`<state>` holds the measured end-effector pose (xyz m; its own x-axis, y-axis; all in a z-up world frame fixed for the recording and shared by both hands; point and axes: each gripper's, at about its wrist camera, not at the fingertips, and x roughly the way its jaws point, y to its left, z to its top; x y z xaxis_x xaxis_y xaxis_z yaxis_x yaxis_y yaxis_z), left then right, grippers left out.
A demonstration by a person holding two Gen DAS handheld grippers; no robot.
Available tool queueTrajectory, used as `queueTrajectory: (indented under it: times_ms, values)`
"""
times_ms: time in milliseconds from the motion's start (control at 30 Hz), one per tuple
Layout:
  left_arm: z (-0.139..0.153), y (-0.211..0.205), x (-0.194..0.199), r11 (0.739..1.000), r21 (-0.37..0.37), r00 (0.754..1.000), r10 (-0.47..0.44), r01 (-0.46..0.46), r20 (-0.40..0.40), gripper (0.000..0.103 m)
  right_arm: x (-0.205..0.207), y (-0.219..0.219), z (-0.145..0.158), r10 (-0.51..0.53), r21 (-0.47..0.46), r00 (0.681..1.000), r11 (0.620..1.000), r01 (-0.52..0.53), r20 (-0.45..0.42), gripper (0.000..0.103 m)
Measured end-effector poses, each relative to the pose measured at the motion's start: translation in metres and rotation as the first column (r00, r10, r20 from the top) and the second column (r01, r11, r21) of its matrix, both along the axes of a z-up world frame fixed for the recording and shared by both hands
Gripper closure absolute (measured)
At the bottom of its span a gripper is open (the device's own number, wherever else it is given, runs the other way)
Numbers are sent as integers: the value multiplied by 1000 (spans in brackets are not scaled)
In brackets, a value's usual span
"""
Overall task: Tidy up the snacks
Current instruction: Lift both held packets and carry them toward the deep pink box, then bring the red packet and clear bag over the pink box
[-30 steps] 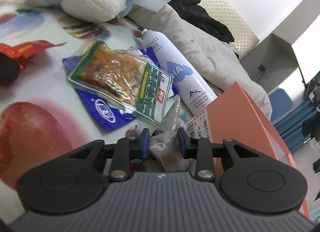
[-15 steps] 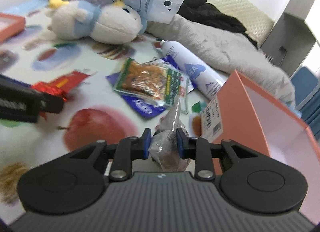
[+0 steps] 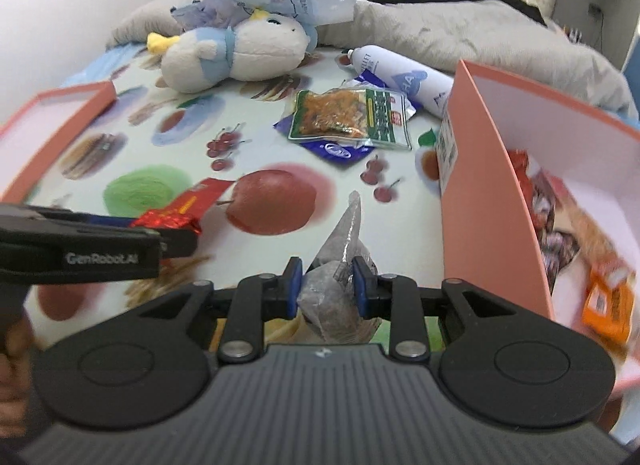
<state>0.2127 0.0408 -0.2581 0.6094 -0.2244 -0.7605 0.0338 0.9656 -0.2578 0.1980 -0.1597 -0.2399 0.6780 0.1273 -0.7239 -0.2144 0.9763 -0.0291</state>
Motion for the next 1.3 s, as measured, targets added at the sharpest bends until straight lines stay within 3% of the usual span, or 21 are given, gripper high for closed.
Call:
queueTrajectory:
  times_ms: [167, 400, 867, 1300]
  values:
    - [20, 2, -4, 1000, -11, 1000, -4, 4, -1, 45, -4, -10, 15, -26, 74, 1000, 997, 26, -4, 73]
    - [58, 2, -1, 1000, -16, 999, 1, 0, 41, 45, -4, -15, 54, -21, 135, 998, 991, 12, 67, 73]
    - [156, -32, 14, 998, -17, 981, -55, 60, 184, 45, -5, -43, 137, -58, 178, 967, 984, 13, 250, 73]
    - [218, -79, 17, 991, -3, 947, -129, 136, 293, 45, -13, -83, 188, -115, 188, 921, 981, 47, 373, 73]
